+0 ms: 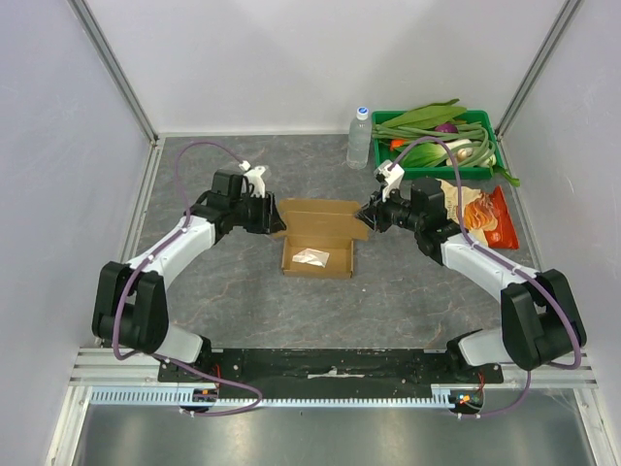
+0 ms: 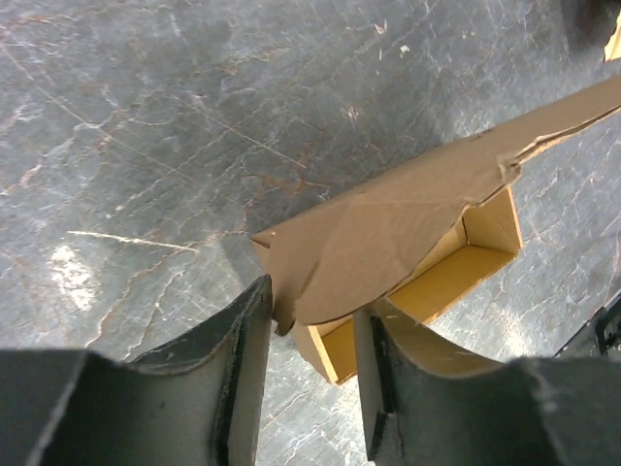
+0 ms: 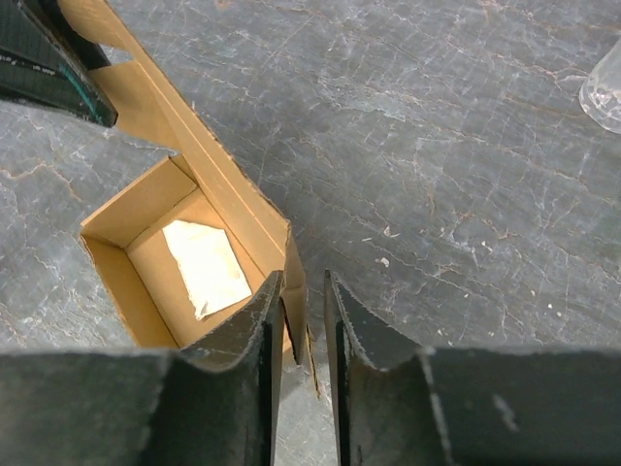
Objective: Fold the paper box
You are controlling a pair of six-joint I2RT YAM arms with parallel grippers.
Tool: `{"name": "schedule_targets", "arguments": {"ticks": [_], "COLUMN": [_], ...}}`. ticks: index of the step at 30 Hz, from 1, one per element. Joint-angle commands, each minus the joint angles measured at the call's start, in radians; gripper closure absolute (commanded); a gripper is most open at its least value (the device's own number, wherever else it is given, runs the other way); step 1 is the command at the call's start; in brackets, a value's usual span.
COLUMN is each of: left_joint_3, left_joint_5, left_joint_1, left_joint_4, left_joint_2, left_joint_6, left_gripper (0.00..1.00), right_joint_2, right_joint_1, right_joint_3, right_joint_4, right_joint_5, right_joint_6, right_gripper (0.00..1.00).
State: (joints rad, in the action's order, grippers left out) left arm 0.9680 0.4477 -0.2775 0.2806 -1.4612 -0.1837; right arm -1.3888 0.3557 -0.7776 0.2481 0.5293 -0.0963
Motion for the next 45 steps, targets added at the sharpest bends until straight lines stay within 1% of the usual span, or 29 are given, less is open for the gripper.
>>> {"name": "schedule_targets", "arguments": {"ticks": [1, 2, 3, 5, 6, 9, 11, 14, 15, 16, 19, 22, 23, 26, 28, 29, 30, 39, 42, 43, 45], "left_joint_3": [0.028, 0.028, 0.029, 0.025, 0.024, 0.024, 0.028, 0.029, 0.031, 0.031, 0.032, 0.032, 0.031, 0.028, 0.031, 0.032, 0.032, 0.029, 0.040, 0.040, 0.028], "left_joint_5": [-0.053, -0.066, -0.069, -0.075, -0.075, -0.089, -0.101, -0.098, -0.098, -0.098, -0.099, -0.115, -0.119, -0.136, -0.151, -0.159, -0.165, -0.267, -0.314, -0.351, -0.380], "left_joint_1": [-0.037, -0.037, -0.037, -0.037, -0.037, -0.038, -0.038, -0.040, -0.042, -0.042, -0.046, -0.057, -0.060, -0.077, -0.088, -0.095, -0.098, -0.144, -0.161, -0.172, -0.187], "left_joint_4": [-0.003, -0.006, -0.008, -0.011, -0.008, -0.006, -0.006, -0.004, -0.004, -0.004, -0.003, 0.000, 0.002, 0.006, 0.014, 0.019, 0.020, 0.061, 0.098, 0.107, 0.103], "left_joint_2": [-0.013, -0.011, -0.008, -0.002, -0.001, 0.007, 0.012, 0.010, 0.010, 0.010, 0.012, 0.019, 0.021, 0.027, 0.024, 0.025, 0.025, 0.045, 0.042, 0.041, 0.044], "left_joint_6": [0.041, 0.038, 0.036, 0.035, 0.035, 0.033, 0.033, 0.030, 0.029, 0.027, 0.026, 0.027, 0.026, 0.023, 0.020, 0.018, 0.018, -0.033, -0.078, -0.118, -0.157], "left_gripper": [0.58, 0.60, 0.61, 0.65, 0.65, 0.67, 0.68, 0.71, 0.73, 0.74, 0.78, 0.80, 0.81, 0.84, 0.87, 0.88, 0.88, 0.97, 0.98, 0.98, 0.98], "right_joint_2": [0.020, 0.027, 0.030, 0.033, 0.033, 0.037, 0.031, 0.022, 0.020, 0.020, 0.033, 0.040, 0.039, 0.043, 0.043, 0.043, 0.040, 0.062, 0.083, 0.097, 0.108], "right_joint_1": [-0.004, -0.004, -0.003, -0.004, -0.006, -0.004, -0.004, -0.004, -0.004, -0.003, 0.011, 0.038, 0.043, 0.061, 0.077, 0.084, 0.092, 0.143, 0.154, 0.161, 0.166], "right_joint_3": [-0.026, -0.023, -0.022, -0.022, -0.020, -0.005, -0.005, -0.020, -0.020, -0.020, -0.014, -0.009, -0.009, 0.006, 0.024, 0.026, 0.024, 0.040, 0.058, 0.066, 0.080], "right_joint_4": [-0.016, -0.023, -0.026, -0.049, -0.056, -0.064, -0.073, -0.109, -0.112, -0.118, -0.127, -0.130, -0.130, -0.103, -0.067, -0.064, -0.061, -0.049, -0.043, -0.035, -0.035], "right_joint_5": [-0.031, -0.029, -0.029, -0.037, -0.043, -0.061, -0.075, -0.078, -0.080, -0.078, -0.089, -0.103, -0.104, -0.103, -0.109, -0.115, -0.133, -0.245, -0.262, -0.276, -0.285], "right_joint_6": [-0.023, -0.023, -0.025, -0.023, -0.019, -0.019, -0.017, -0.003, -0.005, -0.003, -0.005, -0.008, -0.014, -0.039, -0.060, -0.063, -0.069, -0.095, -0.106, -0.111, -0.115], "right_gripper": [0.69, 0.66, 0.60, 0.55, 0.50, 0.43, 0.43, 0.50, 0.55, 0.57, 0.60, 0.66, 0.72, 0.85, 0.90, 0.97, 1.00, 1.00, 1.00, 1.00, 1.00]}}
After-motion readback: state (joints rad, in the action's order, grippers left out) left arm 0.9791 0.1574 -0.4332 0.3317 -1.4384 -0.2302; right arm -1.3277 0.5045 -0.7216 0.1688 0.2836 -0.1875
